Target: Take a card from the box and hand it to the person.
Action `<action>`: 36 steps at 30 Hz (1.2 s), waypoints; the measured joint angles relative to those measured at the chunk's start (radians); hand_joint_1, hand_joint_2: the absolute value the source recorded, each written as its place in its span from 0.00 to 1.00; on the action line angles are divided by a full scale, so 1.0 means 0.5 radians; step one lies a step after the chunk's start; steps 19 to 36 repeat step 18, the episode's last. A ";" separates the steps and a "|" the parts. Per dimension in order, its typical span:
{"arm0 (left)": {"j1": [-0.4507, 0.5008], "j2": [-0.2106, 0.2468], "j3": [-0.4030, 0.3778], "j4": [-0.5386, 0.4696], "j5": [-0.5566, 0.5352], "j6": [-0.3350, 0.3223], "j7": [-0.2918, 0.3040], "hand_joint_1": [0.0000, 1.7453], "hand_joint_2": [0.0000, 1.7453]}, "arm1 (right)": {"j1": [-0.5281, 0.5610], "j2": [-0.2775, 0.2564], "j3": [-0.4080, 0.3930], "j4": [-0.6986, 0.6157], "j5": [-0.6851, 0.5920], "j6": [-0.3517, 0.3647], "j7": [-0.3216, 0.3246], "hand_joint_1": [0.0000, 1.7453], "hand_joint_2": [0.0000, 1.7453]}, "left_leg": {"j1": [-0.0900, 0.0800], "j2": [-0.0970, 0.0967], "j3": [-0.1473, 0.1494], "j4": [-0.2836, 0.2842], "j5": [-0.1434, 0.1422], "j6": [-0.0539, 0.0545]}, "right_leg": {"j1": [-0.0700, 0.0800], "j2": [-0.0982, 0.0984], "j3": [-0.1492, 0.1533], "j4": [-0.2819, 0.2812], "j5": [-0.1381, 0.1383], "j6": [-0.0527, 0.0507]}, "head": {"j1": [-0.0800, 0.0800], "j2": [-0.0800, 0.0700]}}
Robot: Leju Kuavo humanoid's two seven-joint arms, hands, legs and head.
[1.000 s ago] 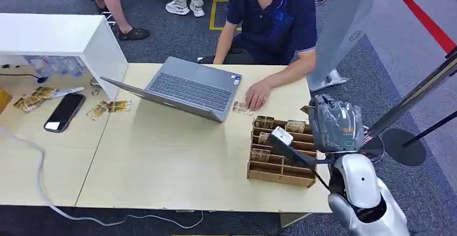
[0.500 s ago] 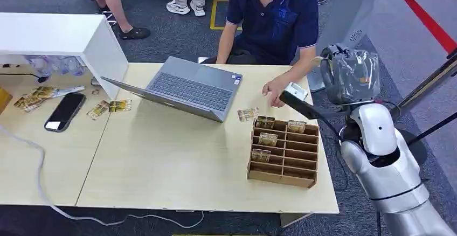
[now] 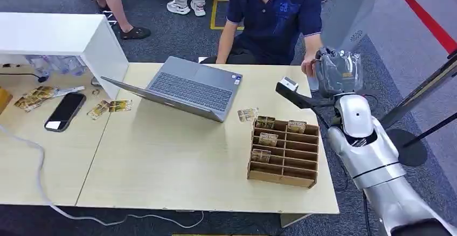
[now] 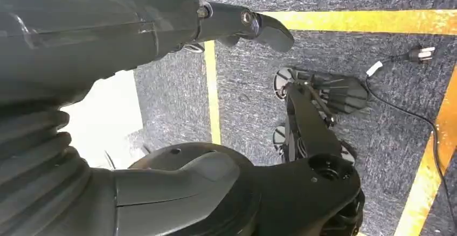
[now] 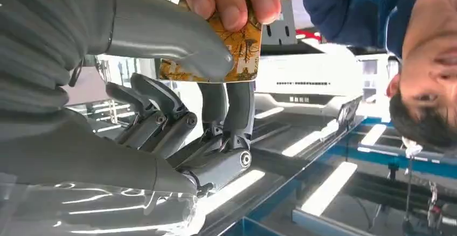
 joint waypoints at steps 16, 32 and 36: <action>0.008 -0.027 0.012 0.000 0.199 0.128 -0.047 0.00 1.00 | 0.513 0.176 -0.125 -0.398 -1.122 -0.045 -0.241 0.00 1.00 | 0.001 0.000 0.002 0.000 -0.001 0.000 | 0.001 0.000 -0.001 -0.001 -0.001 -0.001 | 0.000 0.000; 0.011 -0.039 0.015 0.000 0.235 0.160 -0.066 0.00 1.00 | 0.678 0.196 -0.160 -0.587 -1.339 -0.037 -0.253 0.00 1.00 | 0.001 -0.001 0.001 0.000 -0.001 0.000 | 0.001 -0.002 0.000 -0.001 -0.001 -0.001 | 0.001 0.000; 0.011 -0.039 0.015 0.000 0.235 0.160 -0.066 0.00 1.00 | 0.678 0.196 -0.160 -0.587 -1.339 -0.037 -0.253 0.00 1.00 | 0.001 -0.001 0.001 0.000 -0.001 0.000 | 0.001 -0.002 0.000 -0.001 -0.001 -0.001 | 0.001 0.000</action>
